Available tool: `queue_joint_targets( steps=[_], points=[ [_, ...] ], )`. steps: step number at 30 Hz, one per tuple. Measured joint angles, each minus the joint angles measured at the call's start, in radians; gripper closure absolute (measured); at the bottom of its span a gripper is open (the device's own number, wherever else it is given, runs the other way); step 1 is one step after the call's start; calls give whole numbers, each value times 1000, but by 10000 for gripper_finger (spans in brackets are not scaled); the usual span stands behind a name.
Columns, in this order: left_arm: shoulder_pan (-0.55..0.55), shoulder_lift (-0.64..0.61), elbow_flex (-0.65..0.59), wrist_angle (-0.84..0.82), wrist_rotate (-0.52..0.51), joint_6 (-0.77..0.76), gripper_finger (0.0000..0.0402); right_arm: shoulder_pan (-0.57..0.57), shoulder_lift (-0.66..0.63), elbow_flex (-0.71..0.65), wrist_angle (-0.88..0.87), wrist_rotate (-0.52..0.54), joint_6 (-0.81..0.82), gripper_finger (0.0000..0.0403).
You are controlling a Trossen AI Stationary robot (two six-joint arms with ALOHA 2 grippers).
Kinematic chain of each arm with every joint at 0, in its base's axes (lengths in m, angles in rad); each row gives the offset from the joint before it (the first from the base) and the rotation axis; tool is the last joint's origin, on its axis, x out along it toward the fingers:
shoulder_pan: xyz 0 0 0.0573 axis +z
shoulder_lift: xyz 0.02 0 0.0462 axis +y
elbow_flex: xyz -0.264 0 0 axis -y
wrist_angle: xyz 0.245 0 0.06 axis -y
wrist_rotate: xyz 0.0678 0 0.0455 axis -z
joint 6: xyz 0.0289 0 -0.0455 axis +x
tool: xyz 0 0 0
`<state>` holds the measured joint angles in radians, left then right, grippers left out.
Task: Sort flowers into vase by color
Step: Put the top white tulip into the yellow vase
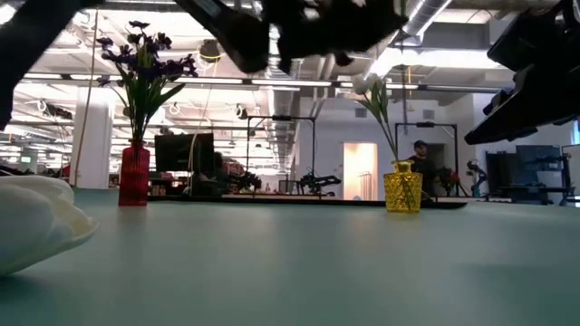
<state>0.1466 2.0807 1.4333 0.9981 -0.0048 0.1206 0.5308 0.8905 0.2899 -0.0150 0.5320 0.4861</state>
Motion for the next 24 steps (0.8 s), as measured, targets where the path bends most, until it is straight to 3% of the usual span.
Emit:
queue_joint_targets(
  steps=[5, 9, 24],
  points=[
    [48, 184, 223, -11, 1, -1, 401, 31, 0, -42, 34, -4, 42, 278],
    [84, 261, 341, -3, 38, -13, 401, 53, 0, -74, 65, -6, 98, 278],
    [185, 279, 392, -81, 5, 31, 401, 89, 0, -110, 125, 18, 137, 278]
  ],
)
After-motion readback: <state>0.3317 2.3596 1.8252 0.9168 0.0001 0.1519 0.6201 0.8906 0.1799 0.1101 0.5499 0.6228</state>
